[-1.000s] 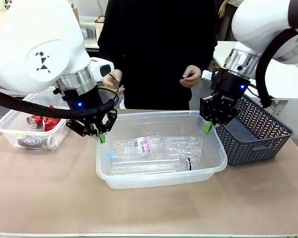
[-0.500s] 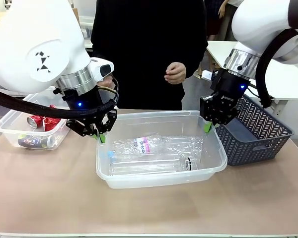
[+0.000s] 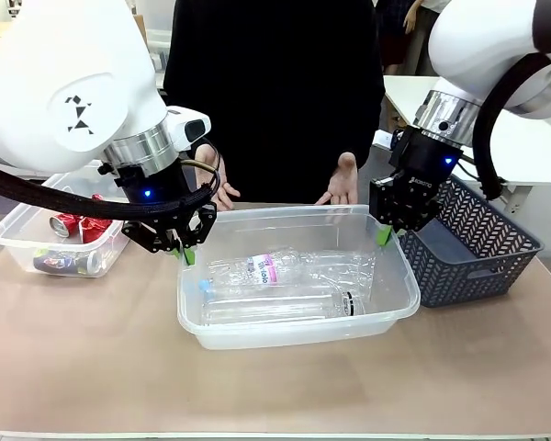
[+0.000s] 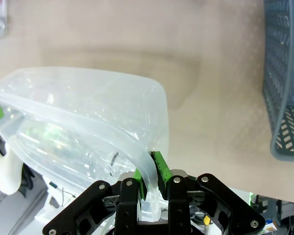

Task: Sort the waste into each basket.
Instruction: Offer the picked Organizing box to the human.

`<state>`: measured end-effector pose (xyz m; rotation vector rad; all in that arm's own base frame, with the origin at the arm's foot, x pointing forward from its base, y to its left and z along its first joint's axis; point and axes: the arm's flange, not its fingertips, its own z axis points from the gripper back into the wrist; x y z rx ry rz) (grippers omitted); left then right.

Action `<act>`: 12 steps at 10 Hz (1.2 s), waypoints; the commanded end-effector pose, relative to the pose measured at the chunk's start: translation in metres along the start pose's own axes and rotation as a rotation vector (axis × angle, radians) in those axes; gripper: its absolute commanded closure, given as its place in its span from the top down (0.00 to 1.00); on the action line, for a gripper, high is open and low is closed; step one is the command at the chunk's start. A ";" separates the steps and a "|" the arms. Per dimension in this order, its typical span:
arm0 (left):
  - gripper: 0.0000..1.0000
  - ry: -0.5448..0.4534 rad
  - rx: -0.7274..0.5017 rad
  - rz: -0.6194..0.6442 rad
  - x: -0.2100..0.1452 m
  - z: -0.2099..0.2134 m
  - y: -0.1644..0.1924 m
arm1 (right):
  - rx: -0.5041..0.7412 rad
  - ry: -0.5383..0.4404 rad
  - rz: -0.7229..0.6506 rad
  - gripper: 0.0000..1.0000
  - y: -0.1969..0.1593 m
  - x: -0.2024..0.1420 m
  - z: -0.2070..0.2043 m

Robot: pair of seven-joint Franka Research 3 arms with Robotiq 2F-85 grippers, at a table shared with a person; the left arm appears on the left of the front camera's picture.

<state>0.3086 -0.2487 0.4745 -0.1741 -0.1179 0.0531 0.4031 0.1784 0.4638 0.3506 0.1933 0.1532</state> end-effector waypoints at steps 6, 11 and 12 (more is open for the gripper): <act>0.07 0.051 0.030 -0.191 0.169 0.002 0.016 | 0.153 -0.079 -0.081 0.08 0.015 0.099 -0.014; 0.07 0.005 0.046 -0.135 0.160 0.000 0.033 | 0.109 -0.073 -0.076 0.08 0.003 0.106 -0.018; 0.07 0.005 0.046 -0.135 0.160 0.000 0.033 | 0.109 -0.073 -0.076 0.08 0.003 0.106 -0.018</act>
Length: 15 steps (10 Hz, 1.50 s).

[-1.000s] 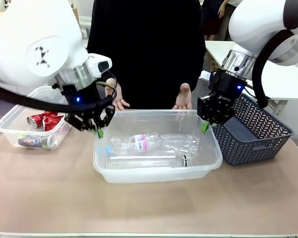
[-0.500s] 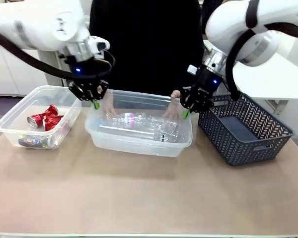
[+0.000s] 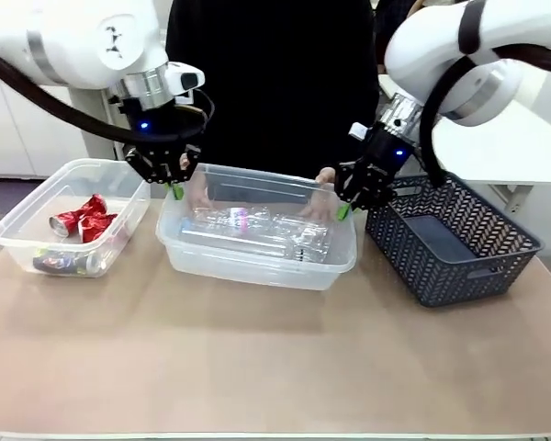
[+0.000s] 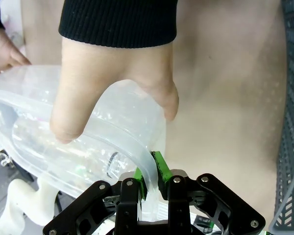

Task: Sort the waste into each basket.
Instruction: Offer the picked Organizing box to the human, then release the Organizing box you were holding.

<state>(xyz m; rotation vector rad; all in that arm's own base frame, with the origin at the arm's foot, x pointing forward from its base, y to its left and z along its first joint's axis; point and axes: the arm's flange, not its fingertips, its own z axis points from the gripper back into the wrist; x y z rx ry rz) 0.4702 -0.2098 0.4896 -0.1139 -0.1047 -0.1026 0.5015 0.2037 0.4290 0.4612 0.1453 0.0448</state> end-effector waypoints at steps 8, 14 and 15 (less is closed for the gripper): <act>0.65 -0.008 -0.011 -0.035 0.005 0.001 -0.007 | 0.031 -0.068 0.018 0.66 -0.007 -0.015 0.008; 1.00 -0.060 -0.009 -0.157 -0.006 0.021 -0.015 | 0.159 -0.418 0.023 1.00 -0.026 -0.062 0.030; 1.00 -0.064 -0.034 -0.201 -0.011 0.023 -0.017 | 0.160 -0.445 0.038 1.00 -0.025 -0.065 0.032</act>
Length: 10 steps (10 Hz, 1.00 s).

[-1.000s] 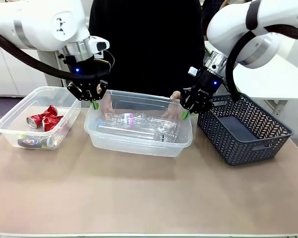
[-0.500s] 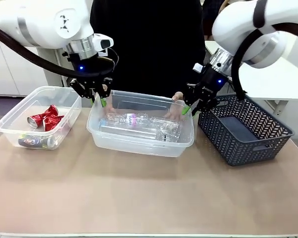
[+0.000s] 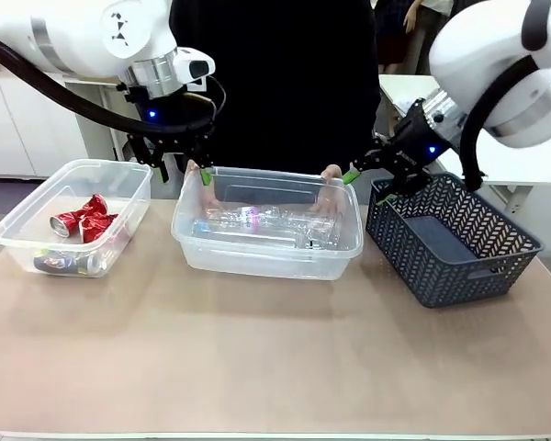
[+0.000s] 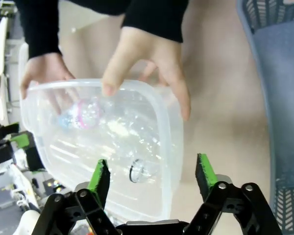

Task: Sort the waste into each basket.
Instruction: Release the Organizing box you were holding.

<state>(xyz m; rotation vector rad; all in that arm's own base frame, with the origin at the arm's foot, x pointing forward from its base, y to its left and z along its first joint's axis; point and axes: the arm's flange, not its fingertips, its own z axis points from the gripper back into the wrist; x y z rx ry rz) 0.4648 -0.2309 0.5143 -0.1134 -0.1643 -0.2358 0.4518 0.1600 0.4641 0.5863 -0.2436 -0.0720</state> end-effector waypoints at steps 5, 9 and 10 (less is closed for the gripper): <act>1.00 -0.025 -0.039 -0.093 -0.008 0.007 -0.010 | 0.007 -0.035 0.046 1.00 0.004 -0.008 0.001; 1.00 -0.025 -0.039 -0.093 -0.008 0.007 -0.010 | 0.007 -0.035 0.046 1.00 0.004 -0.008 0.001; 1.00 -0.025 -0.039 -0.093 -0.008 0.007 -0.010 | 0.007 -0.035 0.046 1.00 0.004 -0.008 0.001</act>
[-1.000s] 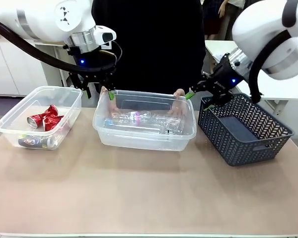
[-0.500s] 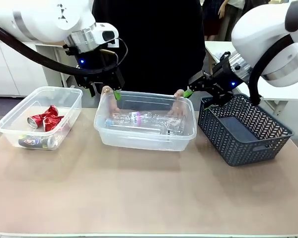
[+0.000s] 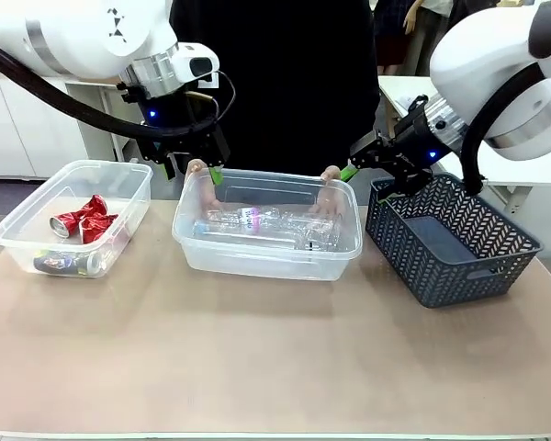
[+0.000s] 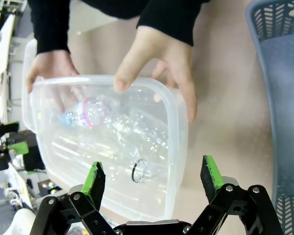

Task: Sort the waste into each basket.
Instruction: Release the Organizing box you were holding.

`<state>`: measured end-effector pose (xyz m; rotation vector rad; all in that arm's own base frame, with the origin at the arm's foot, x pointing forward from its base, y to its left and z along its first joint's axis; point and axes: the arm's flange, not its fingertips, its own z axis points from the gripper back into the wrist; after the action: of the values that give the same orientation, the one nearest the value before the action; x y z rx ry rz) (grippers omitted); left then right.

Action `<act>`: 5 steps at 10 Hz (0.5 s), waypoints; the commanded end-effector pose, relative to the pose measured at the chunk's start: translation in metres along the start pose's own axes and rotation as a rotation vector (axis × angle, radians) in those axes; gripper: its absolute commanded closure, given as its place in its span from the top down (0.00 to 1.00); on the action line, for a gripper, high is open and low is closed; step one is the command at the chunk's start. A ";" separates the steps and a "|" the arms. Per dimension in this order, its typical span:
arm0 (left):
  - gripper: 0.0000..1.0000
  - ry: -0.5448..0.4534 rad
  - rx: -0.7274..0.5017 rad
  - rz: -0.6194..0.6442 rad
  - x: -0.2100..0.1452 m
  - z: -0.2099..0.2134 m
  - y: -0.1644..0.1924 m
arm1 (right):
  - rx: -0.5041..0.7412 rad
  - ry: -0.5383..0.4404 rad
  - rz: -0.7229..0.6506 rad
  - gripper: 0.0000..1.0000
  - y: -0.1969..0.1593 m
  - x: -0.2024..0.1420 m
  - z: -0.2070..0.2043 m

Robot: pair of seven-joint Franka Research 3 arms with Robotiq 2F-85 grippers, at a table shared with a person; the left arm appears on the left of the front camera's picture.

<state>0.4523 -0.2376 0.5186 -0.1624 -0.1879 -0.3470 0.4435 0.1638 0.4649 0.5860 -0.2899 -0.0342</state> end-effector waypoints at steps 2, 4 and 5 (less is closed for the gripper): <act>1.00 0.000 0.016 0.015 0.002 0.002 0.000 | 0.001 -0.002 -0.003 1.00 0.000 0.000 0.000; 1.00 0.000 0.000 0.000 0.000 0.000 0.000 | 0.001 -0.002 -0.003 1.00 0.000 0.000 0.000; 1.00 0.019 -0.017 -0.053 -0.024 0.025 -0.005 | 0.000 0.000 0.000 1.00 0.000 0.000 0.000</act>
<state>0.4459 -0.2390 0.5236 -0.1615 -0.1809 -0.3617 0.4435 0.1639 0.4648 0.5859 -0.2894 -0.0341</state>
